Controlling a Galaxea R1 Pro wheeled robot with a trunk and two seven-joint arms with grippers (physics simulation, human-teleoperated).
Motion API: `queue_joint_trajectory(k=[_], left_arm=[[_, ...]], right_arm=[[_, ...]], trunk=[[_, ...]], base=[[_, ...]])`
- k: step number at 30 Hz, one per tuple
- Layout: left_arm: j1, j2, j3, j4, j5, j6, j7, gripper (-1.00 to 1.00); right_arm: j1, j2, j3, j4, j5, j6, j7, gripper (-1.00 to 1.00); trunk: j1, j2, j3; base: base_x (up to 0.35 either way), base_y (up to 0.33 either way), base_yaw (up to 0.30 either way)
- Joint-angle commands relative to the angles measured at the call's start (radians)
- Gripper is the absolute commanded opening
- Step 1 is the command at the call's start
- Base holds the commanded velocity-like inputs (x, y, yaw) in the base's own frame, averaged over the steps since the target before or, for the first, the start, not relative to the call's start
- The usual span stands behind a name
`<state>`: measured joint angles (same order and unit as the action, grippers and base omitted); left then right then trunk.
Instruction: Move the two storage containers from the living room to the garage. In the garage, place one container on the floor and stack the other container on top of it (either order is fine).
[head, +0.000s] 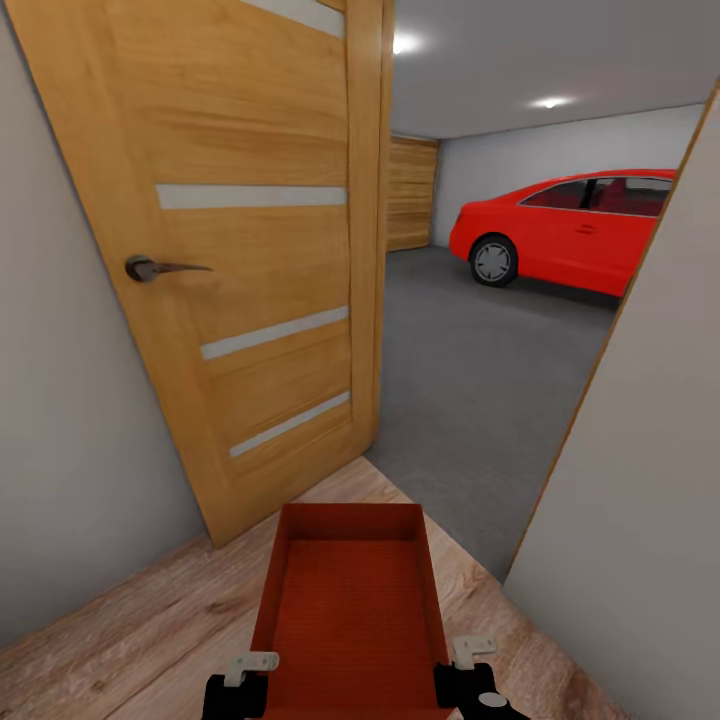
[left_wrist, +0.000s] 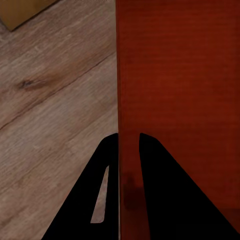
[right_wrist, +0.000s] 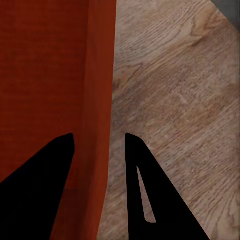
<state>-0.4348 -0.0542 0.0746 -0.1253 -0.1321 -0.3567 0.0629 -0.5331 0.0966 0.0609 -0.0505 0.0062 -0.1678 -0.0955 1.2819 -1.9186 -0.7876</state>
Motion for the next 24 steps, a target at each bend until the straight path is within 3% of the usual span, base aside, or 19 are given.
queue_joint_trajectory(k=[1,14,24], left_arm=[[-0.001,0.000,0.031,0.000,-0.011,-0.004,0.014,-1.00],[-0.001,0.000,0.031,0.000,-0.011,-0.004,0.014,-1.00],[-0.001,-0.001,0.031,0.000,-0.011,-0.004,0.014,-1.00]], right_arm=[[-0.001,0.000,-0.001,0.001,-0.003,-0.003,-0.009,-1.00],[-0.001,0.000,-0.001,0.001,-0.003,-0.003,-0.009,-1.00],[-0.001,0.000,-0.001,0.001,-0.003,-0.003,-0.009,-1.00]], trunk=[[0.000,0.000,-0.001],[0.000,0.000,-0.001],[0.000,0.000,0.004]], base=[[0.056,0.044,-0.013],[0.046,0.043,-0.008],[0.001,0.001,-0.189]])
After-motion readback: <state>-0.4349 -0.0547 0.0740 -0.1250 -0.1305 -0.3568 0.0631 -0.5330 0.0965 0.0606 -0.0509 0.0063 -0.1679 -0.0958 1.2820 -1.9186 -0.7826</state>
